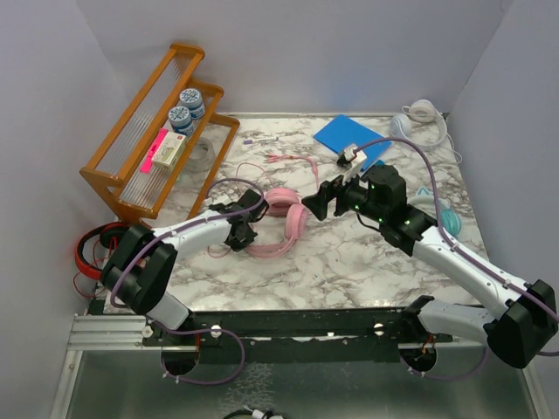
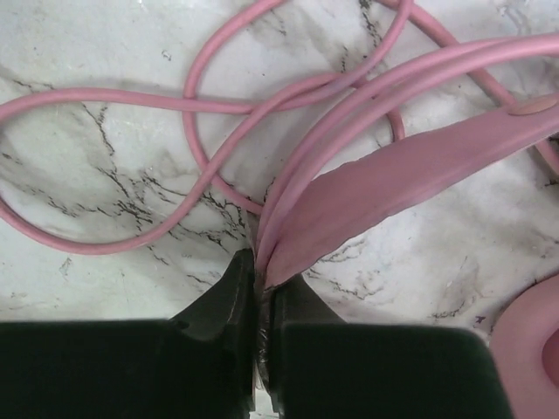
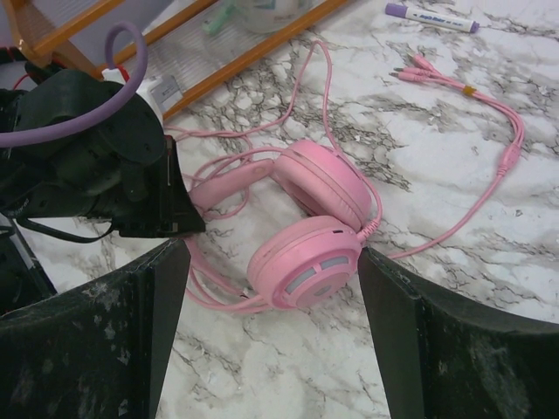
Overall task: Wrap the headphones
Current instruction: Pick up the headphones from the center of the board.
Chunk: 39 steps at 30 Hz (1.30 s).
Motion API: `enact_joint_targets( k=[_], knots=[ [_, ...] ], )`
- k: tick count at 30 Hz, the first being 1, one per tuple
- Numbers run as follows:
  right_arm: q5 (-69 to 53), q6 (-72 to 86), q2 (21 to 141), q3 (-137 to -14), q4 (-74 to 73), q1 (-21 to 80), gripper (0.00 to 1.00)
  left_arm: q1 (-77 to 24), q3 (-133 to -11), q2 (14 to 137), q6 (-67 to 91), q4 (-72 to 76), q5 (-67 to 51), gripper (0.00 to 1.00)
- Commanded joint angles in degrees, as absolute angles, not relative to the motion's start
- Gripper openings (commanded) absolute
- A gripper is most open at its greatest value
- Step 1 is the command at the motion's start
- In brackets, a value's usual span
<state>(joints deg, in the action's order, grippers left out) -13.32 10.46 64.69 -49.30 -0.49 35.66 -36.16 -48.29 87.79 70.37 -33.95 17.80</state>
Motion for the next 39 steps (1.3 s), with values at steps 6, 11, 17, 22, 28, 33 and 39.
enact_joint_targets(
  k=[6, 11, 17, 22, 28, 33, 39],
  knots=[
    [-6.0, 10.6, 60.6, -46.7, 0.2, 35.5, 0.87, -36.9, -56.9, 79.4, 55.7, -38.6, 29.6, 0.0],
    [-5.3, 10.5, 56.8, -45.2, 2.4, 35.6, 0.88, -36.6, -66.4, 73.4, 43.3, -46.2, 32.3, 0.0],
    [-3.6, 8.7, 51.2, -42.0, 7.5, 35.6, 0.89, -36.6, -78.6, 70.8, 33.6, -53.9, 27.6, 0.0],
    [-8.0, 8.2, 43.7, -35.8, 16.6, 35.6, 0.91, -36.6, -86.1, 69.4, 32.6, -58.3, 25.2, 0.0],
    [-9.6, 8.7, 43.9, -31.9, 20.2, 35.5, 0.91, -36.3, -92.8, 69.5, 33.0, -59.9, 19.1, 0.0],
    [-8.9, 14.0, 44.7, -27.3, 27.7, 35.5, 0.91, -36.2, -98.2, 70.0, 34.0, -59.8, 12.9, 0.0],
    [-9.4, 16.0, 46.0, -22.1, 38.1, 35.5, 0.92, -36.2, -102.1, 71.0, 35.5, -59.3, 5.4, 0.0]
  ],
)
